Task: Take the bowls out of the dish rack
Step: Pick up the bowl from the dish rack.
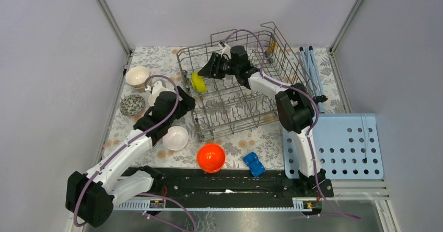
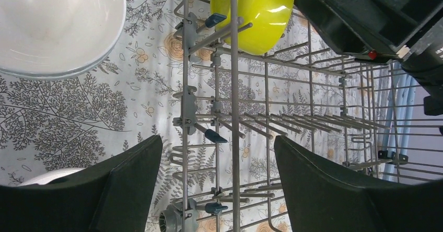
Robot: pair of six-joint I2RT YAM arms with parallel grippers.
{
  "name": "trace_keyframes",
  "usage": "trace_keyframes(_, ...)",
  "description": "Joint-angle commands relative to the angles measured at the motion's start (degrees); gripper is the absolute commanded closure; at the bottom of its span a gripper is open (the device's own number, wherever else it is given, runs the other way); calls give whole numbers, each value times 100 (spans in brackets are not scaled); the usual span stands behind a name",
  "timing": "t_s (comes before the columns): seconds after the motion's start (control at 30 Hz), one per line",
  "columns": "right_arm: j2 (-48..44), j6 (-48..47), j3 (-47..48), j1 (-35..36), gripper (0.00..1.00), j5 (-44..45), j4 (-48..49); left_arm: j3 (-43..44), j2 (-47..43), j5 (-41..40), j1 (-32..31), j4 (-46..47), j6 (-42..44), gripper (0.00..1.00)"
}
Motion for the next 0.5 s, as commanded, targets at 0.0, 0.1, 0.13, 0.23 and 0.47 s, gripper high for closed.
trace_keyframes(0.0, 103, 250, 241, 82, 41, -310, 301, -72, 17, 67, 34, 336, -149, 18)
trace_keyframes(0.1, 199, 241, 389, 153, 43, -348, 166, -138, 17, 48, 39, 332, -305, 20)
trace_keyframes(0.13, 231, 235, 439, 175, 44, -365, 116, -165, 13, 17, 42, 322, -355, 21)
trace_keyframes(0.23, 309, 247, 537, 206, 48, -416, 57, -179, 23, 12, 42, 336, -375, 22)
trace_keyframes(0.47, 454, 587, 556, 230, 60, -644, 353, -219, 93, 58, 42, 415, -382, 24)
